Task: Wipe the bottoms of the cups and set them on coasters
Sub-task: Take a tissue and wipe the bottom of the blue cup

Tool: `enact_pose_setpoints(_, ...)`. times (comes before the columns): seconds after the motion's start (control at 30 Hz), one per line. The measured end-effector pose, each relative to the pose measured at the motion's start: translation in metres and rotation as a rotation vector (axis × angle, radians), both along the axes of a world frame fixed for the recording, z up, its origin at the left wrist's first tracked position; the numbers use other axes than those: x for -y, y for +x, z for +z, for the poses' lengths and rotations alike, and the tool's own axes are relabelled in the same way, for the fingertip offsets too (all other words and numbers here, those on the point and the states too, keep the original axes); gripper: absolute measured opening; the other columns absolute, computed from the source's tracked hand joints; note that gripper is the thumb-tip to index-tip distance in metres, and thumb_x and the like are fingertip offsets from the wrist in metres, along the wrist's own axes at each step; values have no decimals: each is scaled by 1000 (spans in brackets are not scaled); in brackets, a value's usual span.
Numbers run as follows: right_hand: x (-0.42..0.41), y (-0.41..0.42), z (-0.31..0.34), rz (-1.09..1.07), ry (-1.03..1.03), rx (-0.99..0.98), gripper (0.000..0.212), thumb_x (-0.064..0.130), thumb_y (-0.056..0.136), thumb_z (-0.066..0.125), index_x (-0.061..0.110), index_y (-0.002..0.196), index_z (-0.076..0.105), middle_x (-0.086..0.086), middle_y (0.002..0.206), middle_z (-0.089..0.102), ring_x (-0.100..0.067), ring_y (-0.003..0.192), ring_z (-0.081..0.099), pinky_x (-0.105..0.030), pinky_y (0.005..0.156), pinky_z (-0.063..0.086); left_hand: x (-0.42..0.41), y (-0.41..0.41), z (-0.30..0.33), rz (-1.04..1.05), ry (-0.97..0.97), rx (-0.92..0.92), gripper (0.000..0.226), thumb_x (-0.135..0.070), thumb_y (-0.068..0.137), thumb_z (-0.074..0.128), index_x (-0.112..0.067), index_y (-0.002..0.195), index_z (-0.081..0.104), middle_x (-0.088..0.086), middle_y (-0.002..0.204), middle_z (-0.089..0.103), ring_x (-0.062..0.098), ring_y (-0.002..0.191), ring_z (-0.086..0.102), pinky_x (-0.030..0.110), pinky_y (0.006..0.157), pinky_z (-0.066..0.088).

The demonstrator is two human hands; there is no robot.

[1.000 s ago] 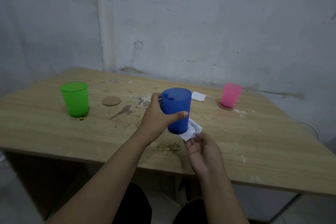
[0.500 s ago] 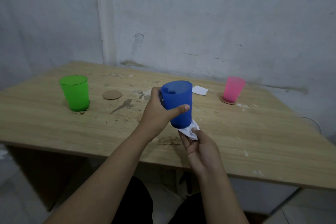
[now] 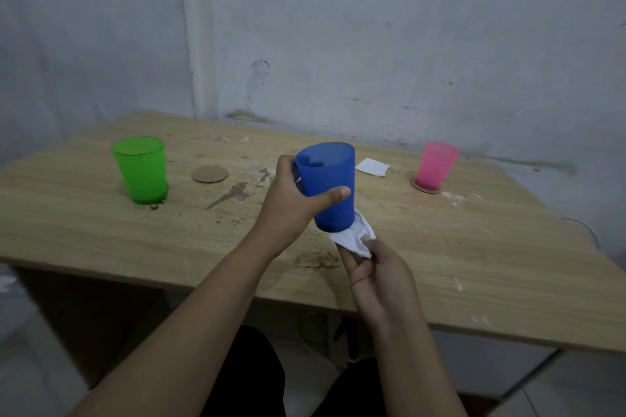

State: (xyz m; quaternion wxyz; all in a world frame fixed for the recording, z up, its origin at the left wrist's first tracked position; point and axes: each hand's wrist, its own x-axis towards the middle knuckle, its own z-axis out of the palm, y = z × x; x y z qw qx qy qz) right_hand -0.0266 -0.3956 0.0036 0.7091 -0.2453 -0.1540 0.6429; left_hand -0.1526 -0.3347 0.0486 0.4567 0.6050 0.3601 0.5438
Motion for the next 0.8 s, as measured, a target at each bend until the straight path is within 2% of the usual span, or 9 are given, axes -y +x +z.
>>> enact_pose_setpoints(0.07,1,0,-2,-25,-48,7,34,-3,91,35,-6,120,53,-23,115,66,-29,104,66,-38,88,54,0,-1,1,4,-15,18,60,-26,72,80,-27,116,40,-8,123,53,-1,103,55,9,66,52)
enact_pose_setpoints(0.2,-4,-4,-1,-69,-93,9,32,-2,92,39,-4,120,54,-21,111,68,-25,95,70,-33,81,58,3,3,2,-23,-19,27,60,-28,71,80,-26,117,40,-9,123,54,2,105,57,12,67,52)
enact_pose_setpoints(0.37,-10,-16,5,-29,5,-46,30,-1,93,41,-5,119,56,-22,117,65,-28,106,66,-37,90,54,5,10,2,-38,-2,48,61,-25,71,81,-24,118,41,-5,127,55,8,111,59,22,79,55)
enact_pose_setpoints(0.5,-7,-18,-1,61,33,20,37,-1,92,36,-3,126,50,-20,124,62,-29,115,60,-39,97,48,1,6,6,-35,25,67,58,-20,72,80,-25,114,40,-7,126,54,0,107,58,14,74,54)
enact_pose_setpoints(0.57,-5,-12,-3,81,-7,3,40,-3,90,34,-5,128,48,-22,122,62,-30,112,62,-37,93,52,-1,3,6,-43,30,69,56,-20,72,80,-27,111,40,-7,125,54,-1,105,58,12,72,53)
enact_pose_setpoints(0.7,-3,3,-1,21,-70,-115,37,-2,90,34,-8,124,48,-26,110,67,-31,93,70,-37,75,60,-3,-3,5,-23,30,34,57,-24,72,81,-30,110,39,-8,126,53,4,108,58,16,71,54)
enact_pose_setpoints(0.73,-3,5,1,2,-61,-125,34,-1,92,33,-8,122,48,-26,111,67,-31,93,70,-37,75,60,-4,-3,4,-20,21,28,58,-25,71,81,-29,112,40,-8,127,53,6,109,58,18,72,54)
enact_pose_setpoints(0.8,-5,6,6,0,-36,-80,34,1,95,32,-7,123,49,-25,117,64,-31,101,68,-39,84,57,-3,-2,2,-25,8,20,60,-27,71,81,-26,115,40,-8,127,53,8,111,58,20,74,54)
